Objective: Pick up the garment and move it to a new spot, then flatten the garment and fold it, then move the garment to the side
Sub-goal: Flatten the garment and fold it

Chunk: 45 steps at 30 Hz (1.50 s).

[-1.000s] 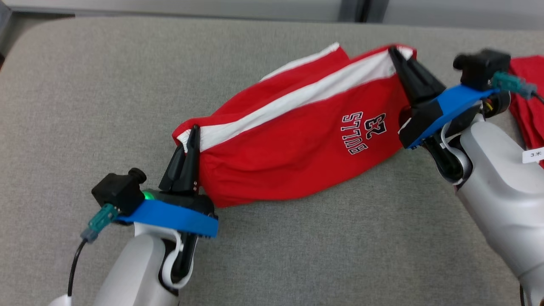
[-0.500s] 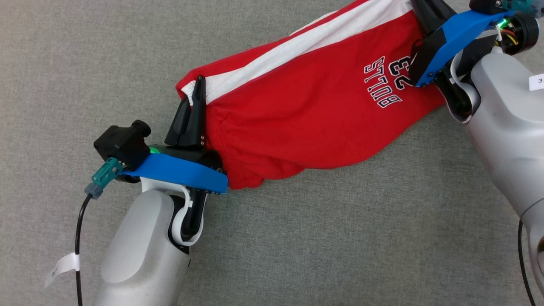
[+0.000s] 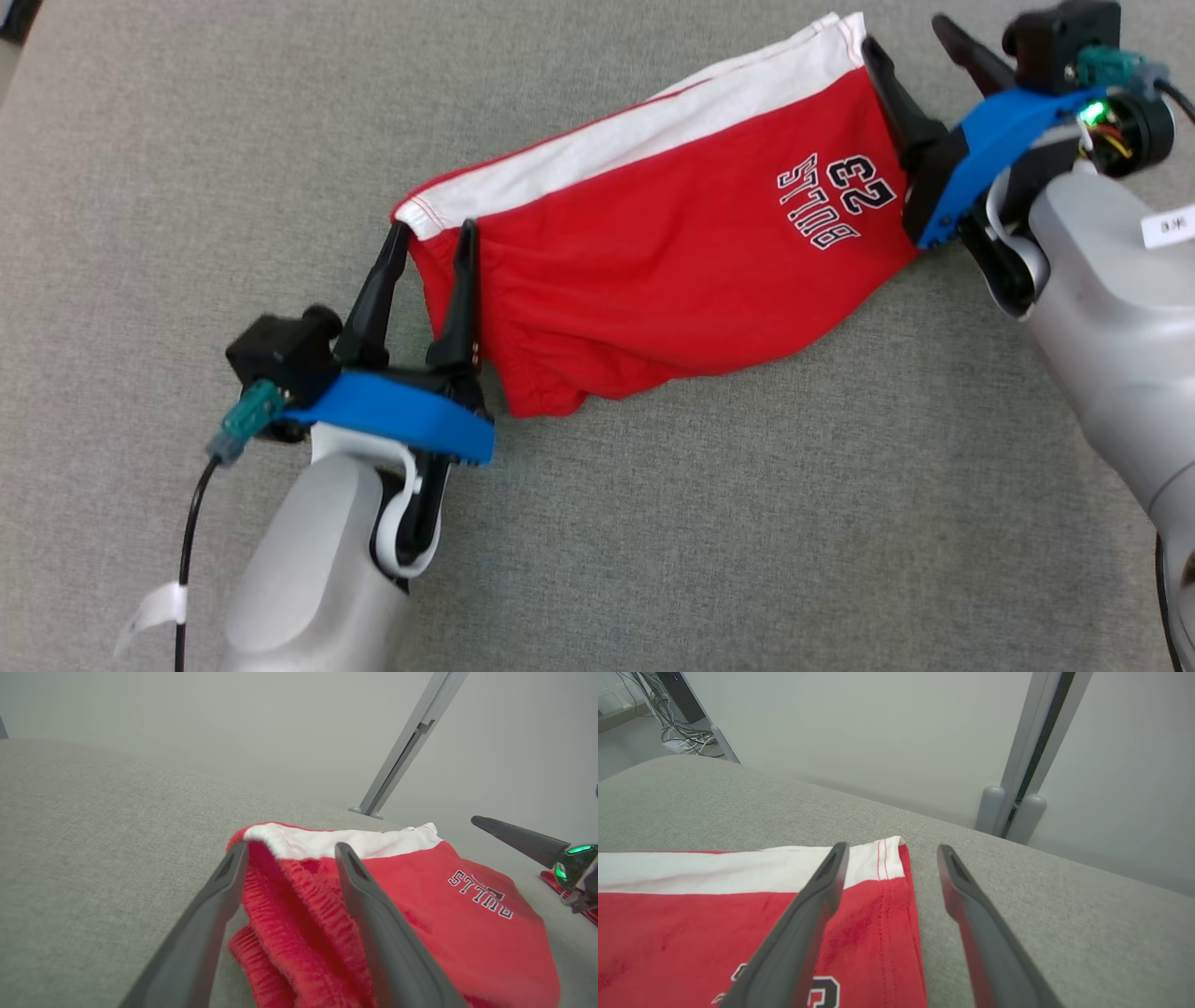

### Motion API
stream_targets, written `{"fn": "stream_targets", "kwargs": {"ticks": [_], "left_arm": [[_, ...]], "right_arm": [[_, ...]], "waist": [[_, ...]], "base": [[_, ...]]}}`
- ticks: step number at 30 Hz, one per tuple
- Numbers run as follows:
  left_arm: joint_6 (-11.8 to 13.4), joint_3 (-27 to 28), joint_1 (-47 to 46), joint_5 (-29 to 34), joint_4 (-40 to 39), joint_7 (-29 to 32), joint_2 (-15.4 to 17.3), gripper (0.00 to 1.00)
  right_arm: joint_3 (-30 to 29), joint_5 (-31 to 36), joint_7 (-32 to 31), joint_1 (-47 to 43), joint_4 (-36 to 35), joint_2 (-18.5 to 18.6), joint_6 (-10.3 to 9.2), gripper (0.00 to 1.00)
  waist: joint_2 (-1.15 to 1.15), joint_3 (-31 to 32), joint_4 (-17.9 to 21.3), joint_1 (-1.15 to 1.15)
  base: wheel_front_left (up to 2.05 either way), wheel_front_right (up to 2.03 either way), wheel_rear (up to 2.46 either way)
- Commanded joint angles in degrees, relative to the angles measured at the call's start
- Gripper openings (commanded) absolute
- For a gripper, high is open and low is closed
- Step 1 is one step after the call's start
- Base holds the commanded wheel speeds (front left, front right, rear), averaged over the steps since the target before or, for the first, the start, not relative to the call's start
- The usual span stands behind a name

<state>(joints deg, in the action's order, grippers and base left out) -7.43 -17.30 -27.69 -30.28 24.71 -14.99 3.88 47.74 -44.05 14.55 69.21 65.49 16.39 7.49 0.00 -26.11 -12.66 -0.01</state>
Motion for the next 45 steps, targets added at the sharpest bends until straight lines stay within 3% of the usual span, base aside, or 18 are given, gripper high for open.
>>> {"fn": "stream_targets", "kwargs": {"ticks": [1,7,13,24,32,34,35,36,45], "left_arm": [[-0.1,0.1,1.3,0.5,-0.1,-0.2,0.6,1.0],[-0.1,1.6,6.1,2.8,-2.7,-0.3,2.3,1.0],[-0.1,6.1,9.8,6.0,-7.1,-0.2,2.0,1.0],[0.0,21.8,15.5,16.0,-17.7,-0.2,-0.9,1.0],[0.8,23.9,17.5,14.5,-18.6,-0.2,-1.0,1.0],[1.2,23.5,17.8,14.2,-18.5,-0.2,-1.0,1.0],[1.3,23.2,17.9,14.1,-18.5,-0.2,-1.0,1.0],[1.4,23.0,17.9,14.0,-18.4,-0.2,-1.0,1.0],[1.6,22.6,19.9,15.7,-17.9,-0.2,-1.0,1.0]], "right_arm": [[0.4,-0.7,0.4,-1.5,-0.2,0.6,0.01,1.0],[2.0,-2.8,0.5,-4.7,0.8,2.1,0.01,1.0],[3.5,-3.6,0.5,-6.0,2.1,2.7,0.01,1.0],[6.8,-4.4,-2.6,-6.9,5.1,2.5,0.01,1.0],[8.9,-5.7,-6.8,-8.8,5.8,1.8,0.01,1.0],[9.3,-6.2,-8.0,-9.5,5.7,1.7,0.02,0.36],[9.5,-6.4,-8.3,-9.5,5.5,1.7,0.02,0.27],[9.7,-6.6,-8.3,-9.7,5.4,1.7,0.01,0.0],[9.7,-9.8,-3.2,-12.6,2.9,1.3,0.01,0.0]], "waist": [[0.0,0.8,0.3,0.01],[0.0,3.0,0.2,0.01],[0.0,3.5,-0.6,0.01],[0.0,3.8,-1.6,0.01],[0.0,4.6,-2.0,0.01],[0.0,4.7,-2.1,0.01],[0.0,4.8,-2.2,0.01],[0.0,5.0,-2.2,0.01],[0.0,9.7,-0.3,0.01]], "base": [[0.0,0.0,0.0],[0.0,0.0,0.0],[0.0,0.0,0.0],[0.0,0.0,0.0],[0.0,0.0,0.0],[0.0,0.0,0.0],[0.0,0.0,0.0],[0.0,0.0,0.0],[0.0,0.0,0.0]]}}
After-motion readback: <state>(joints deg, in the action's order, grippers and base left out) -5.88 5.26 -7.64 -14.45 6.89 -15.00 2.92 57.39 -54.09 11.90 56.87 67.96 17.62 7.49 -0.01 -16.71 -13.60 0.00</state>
